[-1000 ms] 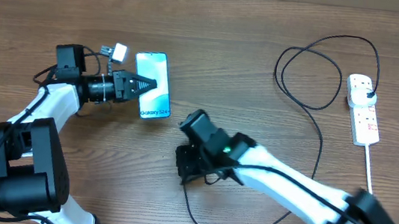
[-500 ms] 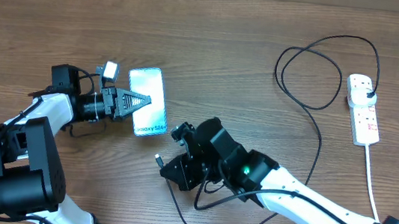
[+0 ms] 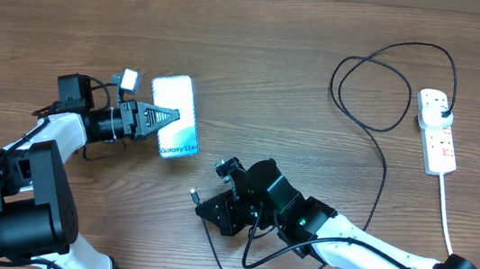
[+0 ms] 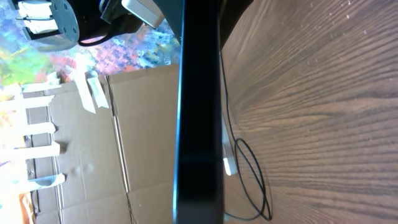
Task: Plug charger to phone and switch on socket
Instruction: 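Lift the plug upright and carry it under the phone's bottom edge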
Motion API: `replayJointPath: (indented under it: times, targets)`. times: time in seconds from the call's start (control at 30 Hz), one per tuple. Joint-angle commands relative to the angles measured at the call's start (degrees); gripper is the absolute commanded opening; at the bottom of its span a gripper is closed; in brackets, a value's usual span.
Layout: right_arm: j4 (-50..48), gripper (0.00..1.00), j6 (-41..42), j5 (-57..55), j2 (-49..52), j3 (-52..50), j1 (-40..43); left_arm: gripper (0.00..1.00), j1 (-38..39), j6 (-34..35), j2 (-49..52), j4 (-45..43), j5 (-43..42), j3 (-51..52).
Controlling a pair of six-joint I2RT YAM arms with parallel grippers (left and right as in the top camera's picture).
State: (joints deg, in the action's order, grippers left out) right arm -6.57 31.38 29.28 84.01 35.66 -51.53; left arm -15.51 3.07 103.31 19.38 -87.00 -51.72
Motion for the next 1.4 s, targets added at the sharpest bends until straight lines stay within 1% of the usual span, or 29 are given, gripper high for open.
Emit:
replayJointPath:
  times: [0.0, 0.17, 0.4, 0.63, 0.73, 0.8, 1.0, 1.17, 1.37]
  targets:
    - [-0.68, 0.04, 0.35, -2.64, 0.00, -0.48, -0.20, 0.04, -0.26, 0.83, 0.50, -1.70, -2.56, 0.04]
    - [-0.59, 0.04, 0.35, -3.61, 0.00, -0.48, -0.22, 0.04, -0.22, 0.83, 0.50, -4.90, -2.34, 0.04]
    - [-1.20, 0.04, 0.35, -6.75, 0.00, -0.48, -0.22, 0.04, -0.04, 0.79, 0.50, -4.46, -2.47, 0.04]
    - [-5.22, 0.04, 0.44, -4.81, 0.00, -0.46, -0.33, 0.04, 3.39, 1.20, 0.50, -4.96, -3.52, 0.02]
    - [-6.99, 0.04, 2.99, -4.83, 0.00, -0.46, -0.33, 0.04, 4.22, 5.86, 0.50, -6.95, -3.54, -0.13]
    - [-8.11, 0.04, 3.19, -4.81, 0.00, -0.46, -0.33, 0.04, 4.37, 8.15, 0.50, -7.74, -3.52, -0.13]
    - [-9.27, 0.04, 3.41, -6.43, 0.00, -0.46, -0.33, 0.04, 5.05, 9.03, 0.50, -8.33, -3.54, -0.13]
    - [-9.33, 0.04, 8.02, -11.23, 0.00, -0.46, -0.33, 0.04, 5.05, 11.28, 0.50, -8.98, -3.54, -0.13]
    - [-11.04, 0.04, 8.87, -11.69, 0.00, -0.46, -0.33, 0.04, 5.88, 15.43, 0.50, -9.92, -3.54, -0.13]
